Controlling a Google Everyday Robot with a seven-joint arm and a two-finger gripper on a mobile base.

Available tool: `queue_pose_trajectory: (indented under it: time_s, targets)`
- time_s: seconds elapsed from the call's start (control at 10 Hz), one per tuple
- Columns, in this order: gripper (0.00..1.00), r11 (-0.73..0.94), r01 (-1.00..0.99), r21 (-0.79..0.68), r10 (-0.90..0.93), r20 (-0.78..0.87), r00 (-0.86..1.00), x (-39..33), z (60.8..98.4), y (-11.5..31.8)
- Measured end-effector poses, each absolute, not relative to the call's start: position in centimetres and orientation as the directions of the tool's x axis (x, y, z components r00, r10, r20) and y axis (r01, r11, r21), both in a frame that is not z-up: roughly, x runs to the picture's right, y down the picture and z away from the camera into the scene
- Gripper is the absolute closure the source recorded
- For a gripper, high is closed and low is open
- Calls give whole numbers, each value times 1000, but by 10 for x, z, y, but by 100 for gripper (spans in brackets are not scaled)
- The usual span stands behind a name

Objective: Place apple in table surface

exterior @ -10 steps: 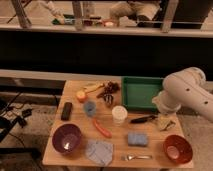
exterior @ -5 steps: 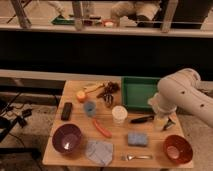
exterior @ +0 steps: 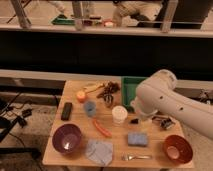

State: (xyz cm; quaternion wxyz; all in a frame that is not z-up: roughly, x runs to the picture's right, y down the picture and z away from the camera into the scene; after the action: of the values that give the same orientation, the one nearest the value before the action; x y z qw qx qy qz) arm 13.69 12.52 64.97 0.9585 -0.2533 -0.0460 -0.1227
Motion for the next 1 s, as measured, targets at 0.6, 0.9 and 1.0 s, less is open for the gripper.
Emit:
queue_pose_trajectory:
  time_s: [0.6, 0.9, 1.0]
  targets:
    - [20, 816, 361, -451, -286, 227, 931, 65, 647, 134]
    - [20, 817, 359, -452, -285, 226, 932, 66, 647, 134]
    - [20, 816, 361, -451, -286, 227, 931, 65, 647, 134]
